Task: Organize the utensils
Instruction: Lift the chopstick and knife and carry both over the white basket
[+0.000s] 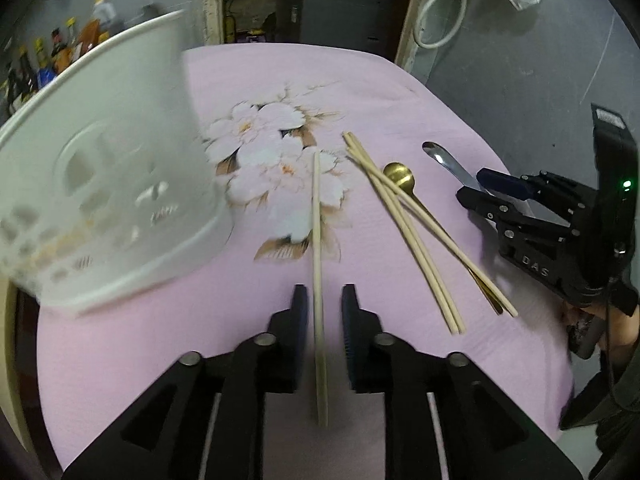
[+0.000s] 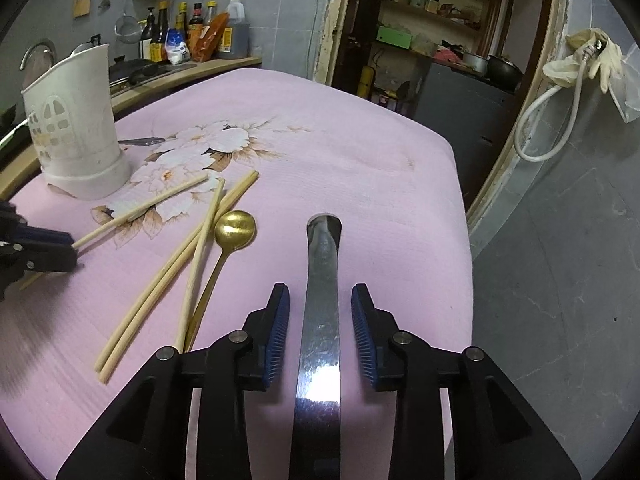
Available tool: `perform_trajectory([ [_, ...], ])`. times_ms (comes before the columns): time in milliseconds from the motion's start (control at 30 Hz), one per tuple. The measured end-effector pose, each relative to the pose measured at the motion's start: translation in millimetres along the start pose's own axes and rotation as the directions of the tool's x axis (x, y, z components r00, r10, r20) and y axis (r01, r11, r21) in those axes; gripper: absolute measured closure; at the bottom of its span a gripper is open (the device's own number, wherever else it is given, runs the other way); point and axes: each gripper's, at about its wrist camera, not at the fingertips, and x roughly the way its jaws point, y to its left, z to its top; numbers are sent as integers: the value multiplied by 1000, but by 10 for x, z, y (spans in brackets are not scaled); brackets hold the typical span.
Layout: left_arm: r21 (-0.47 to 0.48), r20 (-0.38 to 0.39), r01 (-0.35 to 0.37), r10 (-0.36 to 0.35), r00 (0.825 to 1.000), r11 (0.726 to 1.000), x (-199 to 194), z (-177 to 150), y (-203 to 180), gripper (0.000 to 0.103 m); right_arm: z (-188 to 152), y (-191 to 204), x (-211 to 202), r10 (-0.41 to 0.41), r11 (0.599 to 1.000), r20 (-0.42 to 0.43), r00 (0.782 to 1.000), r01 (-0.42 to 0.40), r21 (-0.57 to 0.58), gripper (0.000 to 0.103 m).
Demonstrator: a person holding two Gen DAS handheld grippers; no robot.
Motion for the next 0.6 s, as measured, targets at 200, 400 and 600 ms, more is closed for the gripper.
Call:
perform_trajectory([
  [200, 31, -34, -21, 22, 999, 999, 224, 225, 10, 85, 29, -95, 37, 44, 999, -8, 999, -44, 24, 70],
  [400, -29, -68, 19, -21, 997, 999, 392, 456, 89, 86, 131, -61, 145, 37, 999, -28, 999, -38, -10, 63],
  [600, 20, -105, 3, -1, 994, 1000, 451, 518, 5, 93, 243, -59, 281, 60, 998, -74, 995, -63, -31, 60],
])
